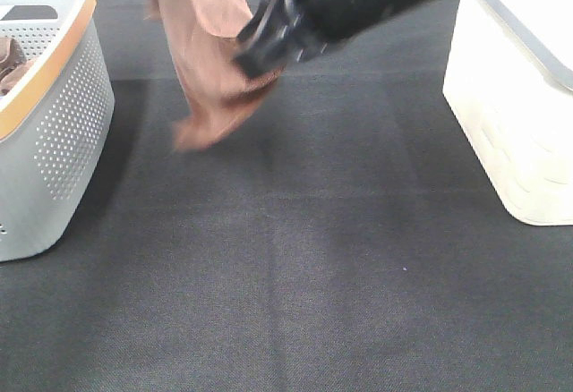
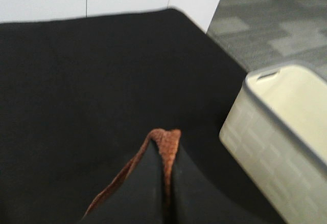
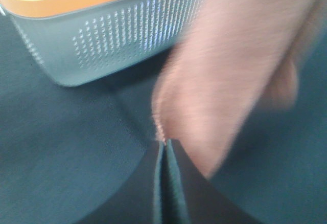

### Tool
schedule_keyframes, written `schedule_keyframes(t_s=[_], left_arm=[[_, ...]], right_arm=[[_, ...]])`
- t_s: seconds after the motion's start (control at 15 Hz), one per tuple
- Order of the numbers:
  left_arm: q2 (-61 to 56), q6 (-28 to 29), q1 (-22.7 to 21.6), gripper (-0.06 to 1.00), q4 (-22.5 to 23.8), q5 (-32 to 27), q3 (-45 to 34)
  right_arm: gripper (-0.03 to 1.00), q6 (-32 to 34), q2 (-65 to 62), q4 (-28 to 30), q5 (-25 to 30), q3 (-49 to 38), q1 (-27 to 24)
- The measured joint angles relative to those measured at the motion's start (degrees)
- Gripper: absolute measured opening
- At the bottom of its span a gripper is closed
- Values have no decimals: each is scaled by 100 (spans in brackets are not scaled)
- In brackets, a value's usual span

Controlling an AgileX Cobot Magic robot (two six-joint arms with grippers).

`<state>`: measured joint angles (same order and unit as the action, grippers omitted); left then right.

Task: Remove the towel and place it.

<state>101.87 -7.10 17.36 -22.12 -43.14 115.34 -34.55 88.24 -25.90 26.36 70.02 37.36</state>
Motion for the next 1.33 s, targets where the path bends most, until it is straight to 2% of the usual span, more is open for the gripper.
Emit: schedule_keyframes(t_s=[0.13, 0.2, 0.47, 0.67, 0.73, 0.87, 0.93, 1.0, 1.07, 1.13, 1.2, 1.33], left_arm=[[0, 0, 0, 0, 269, -407, 0], [0, 0, 0, 0, 395, -596, 0], [229, 0, 0, 0, 773, -1289, 0], [636, 0, 0, 0, 974, -1249, 0], [756, 0, 0, 0, 1014, -1071, 0], [1094, 0, 0, 0, 1077, -183, 0], [1209, 0, 0, 0, 1134, 338, 0], [1209, 0, 0, 0, 1134, 338, 0], [1289, 0, 0, 0, 1232, 940, 0], [1427, -29, 0, 0, 1289, 1851, 0], [1518, -46, 0, 0, 1301, 2481, 0], [1673, -63, 0, 0, 1318, 3249, 0]], right_arm=[[0, 539, 0, 350, 905, 561, -464], [0, 642, 0, 476, 1318, 928, -894], [0, 705, 430, 636, 1811, 1868, -1748], [0, 710, 1129, 1203, 1816, 2727, -1851], [0, 785, 1352, 1490, 1725, 3025, -1851], [0, 1255, 1902, 2412, 1312, 3764, -1851], [0, 1364, 2114, 2699, 1060, 4005, -1862], [0, 1364, 2114, 2699, 1060, 4005, -1862], [0, 1415, 2280, 2974, 773, 4154, -1868], [0, 1467, 2492, 3340, 275, 4263, -1874], [0, 1490, 2601, 3547, -143, 4274, -1874], [0, 1495, 2739, 3759, -842, 4286, -1874]])
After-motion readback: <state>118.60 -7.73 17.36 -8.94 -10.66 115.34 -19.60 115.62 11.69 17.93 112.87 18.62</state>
